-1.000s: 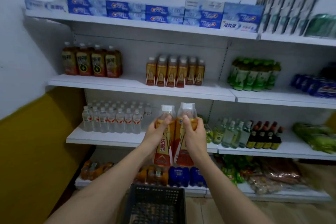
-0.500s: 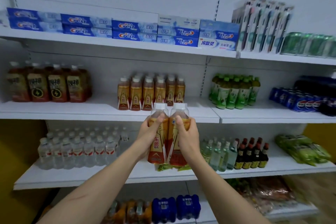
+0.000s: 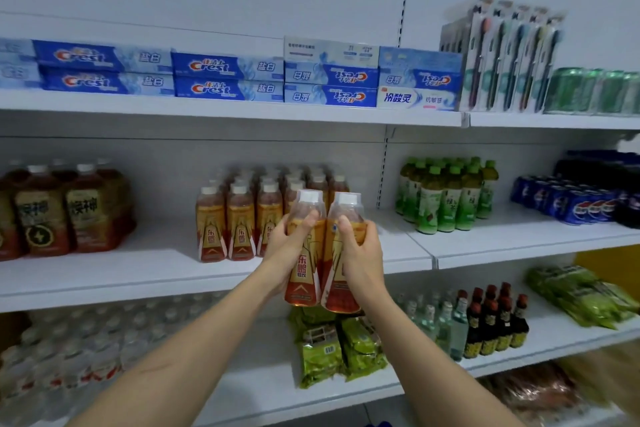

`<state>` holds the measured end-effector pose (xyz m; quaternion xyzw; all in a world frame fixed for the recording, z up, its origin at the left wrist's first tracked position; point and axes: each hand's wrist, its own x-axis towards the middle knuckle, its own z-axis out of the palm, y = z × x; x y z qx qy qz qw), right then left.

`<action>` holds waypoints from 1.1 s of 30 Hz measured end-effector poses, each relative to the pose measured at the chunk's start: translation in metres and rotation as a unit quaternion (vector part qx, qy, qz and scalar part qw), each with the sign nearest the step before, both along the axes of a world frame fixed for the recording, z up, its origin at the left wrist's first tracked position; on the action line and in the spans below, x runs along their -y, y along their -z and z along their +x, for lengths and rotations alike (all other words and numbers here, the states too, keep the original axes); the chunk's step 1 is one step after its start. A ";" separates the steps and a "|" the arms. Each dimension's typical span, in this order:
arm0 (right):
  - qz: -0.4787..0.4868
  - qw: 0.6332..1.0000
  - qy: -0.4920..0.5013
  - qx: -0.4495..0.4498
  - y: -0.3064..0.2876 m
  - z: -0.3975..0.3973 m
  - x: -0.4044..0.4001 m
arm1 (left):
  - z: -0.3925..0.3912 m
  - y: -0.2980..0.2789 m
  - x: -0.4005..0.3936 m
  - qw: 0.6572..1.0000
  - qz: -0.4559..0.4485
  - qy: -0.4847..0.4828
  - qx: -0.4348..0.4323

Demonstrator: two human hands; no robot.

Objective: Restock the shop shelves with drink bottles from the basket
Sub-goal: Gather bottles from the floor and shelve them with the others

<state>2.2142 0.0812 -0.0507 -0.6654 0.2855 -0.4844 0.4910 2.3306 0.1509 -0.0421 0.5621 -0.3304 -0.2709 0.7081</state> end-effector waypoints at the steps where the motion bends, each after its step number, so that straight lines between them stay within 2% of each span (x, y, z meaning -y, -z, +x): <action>1: -0.001 1.000 0.001 -0.001 -0.002 0.004 0.006 | 0.004 -0.002 0.007 1.000 0.000 -0.006 0.008; 7: -0.009 1.000 -0.028 0.012 -0.004 0.021 0.046 | 0.019 -0.002 0.047 0.996 0.035 -0.069 0.051; 18: -0.016 0.997 -0.073 0.004 0.006 0.049 0.152 | 0.033 0.012 0.139 0.989 0.019 -0.128 0.071; 23: -0.013 0.993 -0.114 0.008 0.021 0.058 0.193 | 0.034 0.022 0.171 0.980 0.046 -0.176 0.077; 33: -0.014 0.976 -0.215 0.041 0.055 0.076 0.249 | 0.041 0.053 0.206 0.974 0.027 -0.196 0.107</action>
